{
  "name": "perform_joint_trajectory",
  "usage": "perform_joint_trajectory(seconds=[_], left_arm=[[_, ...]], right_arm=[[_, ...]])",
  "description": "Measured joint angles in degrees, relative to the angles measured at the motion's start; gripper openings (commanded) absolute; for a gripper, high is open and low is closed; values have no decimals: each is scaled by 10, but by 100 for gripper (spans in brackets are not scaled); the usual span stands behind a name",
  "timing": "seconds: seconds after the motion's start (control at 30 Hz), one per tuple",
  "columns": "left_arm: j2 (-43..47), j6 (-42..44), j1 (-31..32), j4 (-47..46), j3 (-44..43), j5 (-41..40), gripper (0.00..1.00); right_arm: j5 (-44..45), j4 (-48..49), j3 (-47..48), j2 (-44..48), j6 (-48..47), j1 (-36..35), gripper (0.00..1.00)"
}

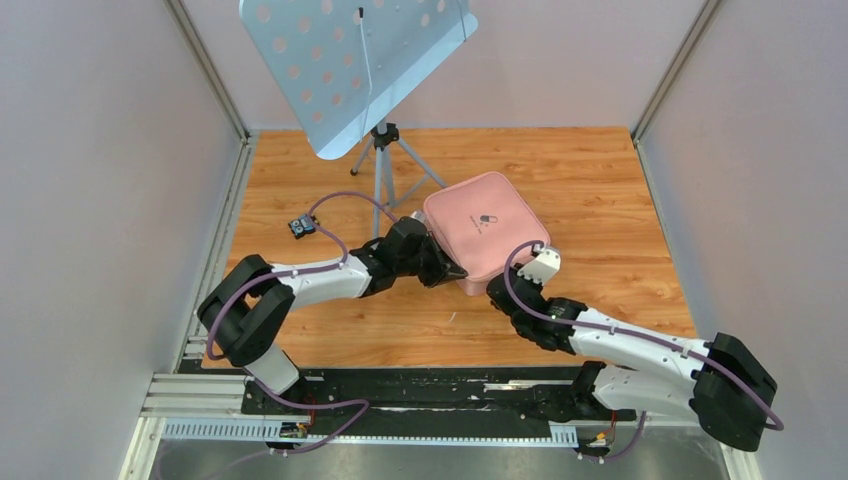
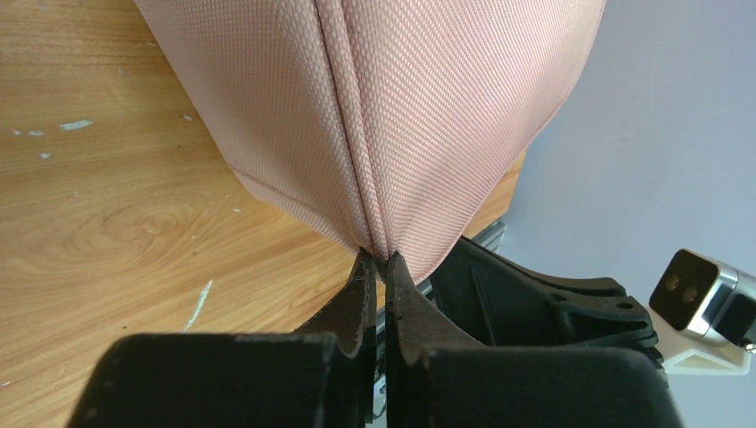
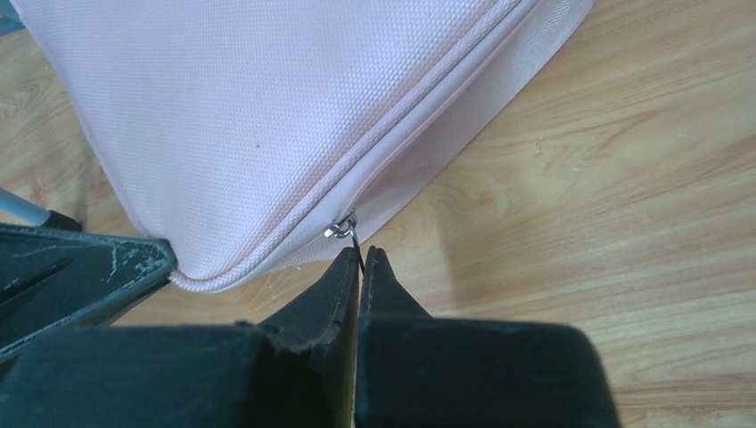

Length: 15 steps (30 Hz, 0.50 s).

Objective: Organize the medicine kit
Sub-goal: Zip the medicine box at the center of the board.

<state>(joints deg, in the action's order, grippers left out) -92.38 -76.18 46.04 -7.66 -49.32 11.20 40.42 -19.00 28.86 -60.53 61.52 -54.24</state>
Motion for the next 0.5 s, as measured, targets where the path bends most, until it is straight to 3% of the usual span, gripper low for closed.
perform_joint_trajectory(seconds=[0.23, 0.5], left_arm=[[17, 5, -2, 9, 12, -8, 0], [52, 11, -15, 29, 36, -15, 0]], right_arm=[[-1, -3, 0, 6, -2, 35, 0], [-27, -4, -20, 49, -37, 132, 0]])
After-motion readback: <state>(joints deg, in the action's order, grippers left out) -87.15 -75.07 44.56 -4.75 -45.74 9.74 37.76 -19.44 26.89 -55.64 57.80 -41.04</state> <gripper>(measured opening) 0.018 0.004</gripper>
